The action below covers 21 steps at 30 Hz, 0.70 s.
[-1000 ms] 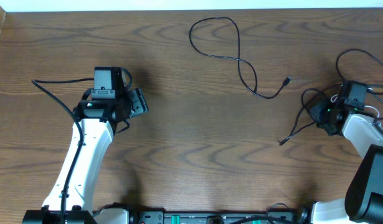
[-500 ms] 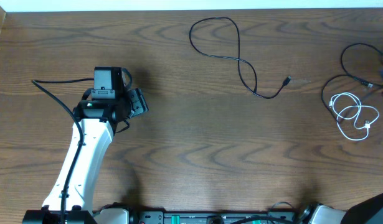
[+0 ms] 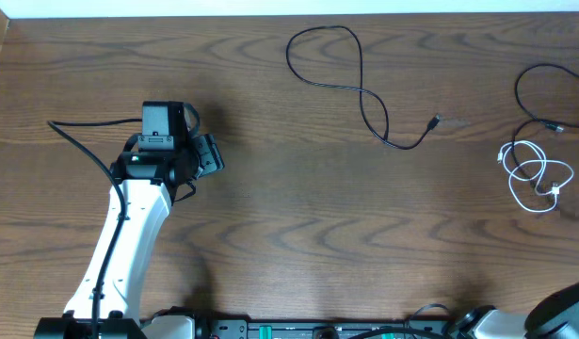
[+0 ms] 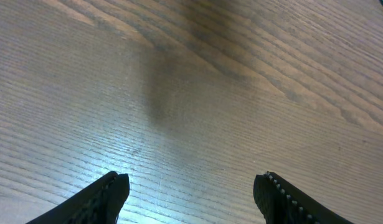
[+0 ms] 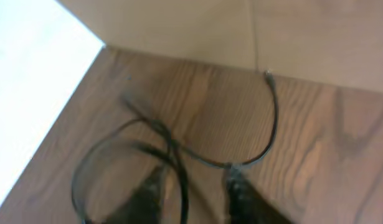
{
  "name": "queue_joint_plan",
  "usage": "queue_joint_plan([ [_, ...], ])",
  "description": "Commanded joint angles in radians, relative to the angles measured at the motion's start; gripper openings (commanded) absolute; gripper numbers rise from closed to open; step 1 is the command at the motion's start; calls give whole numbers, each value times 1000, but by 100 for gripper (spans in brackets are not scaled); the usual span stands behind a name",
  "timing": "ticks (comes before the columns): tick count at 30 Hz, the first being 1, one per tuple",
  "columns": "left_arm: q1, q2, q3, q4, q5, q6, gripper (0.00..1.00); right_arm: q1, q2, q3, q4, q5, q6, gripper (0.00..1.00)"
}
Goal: Untangle cables
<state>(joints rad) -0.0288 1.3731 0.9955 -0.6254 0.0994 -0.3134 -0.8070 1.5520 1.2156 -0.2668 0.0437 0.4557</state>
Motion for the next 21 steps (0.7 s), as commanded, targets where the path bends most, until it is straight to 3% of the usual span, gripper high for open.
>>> queue_joint_plan([
  [1,4,2,20,-5,-5,6,70,-9,50,15,32,-239,-93,54],
  [4,4,2,20,-5,-5,6,70,-8,45,34,63,-373,-137,81],
  [7,4,2,20,-7,-5,6,70,1,33,100,19,-480,-166,99],
  [11,4,2,20,-7,-5,6,70,82,16,154,-49,-643,-225,99],
  [16,4,2,20,-19,-5,6,70,303,19,138,-164,-818,-301,99],
  [18,4,2,20,-19,-5,6,70,413,29,130,-166,-790,-331,99],
  [21,4,2,20,-18,-5,6,70,587,36,130,-229,-556,-393,94],
])
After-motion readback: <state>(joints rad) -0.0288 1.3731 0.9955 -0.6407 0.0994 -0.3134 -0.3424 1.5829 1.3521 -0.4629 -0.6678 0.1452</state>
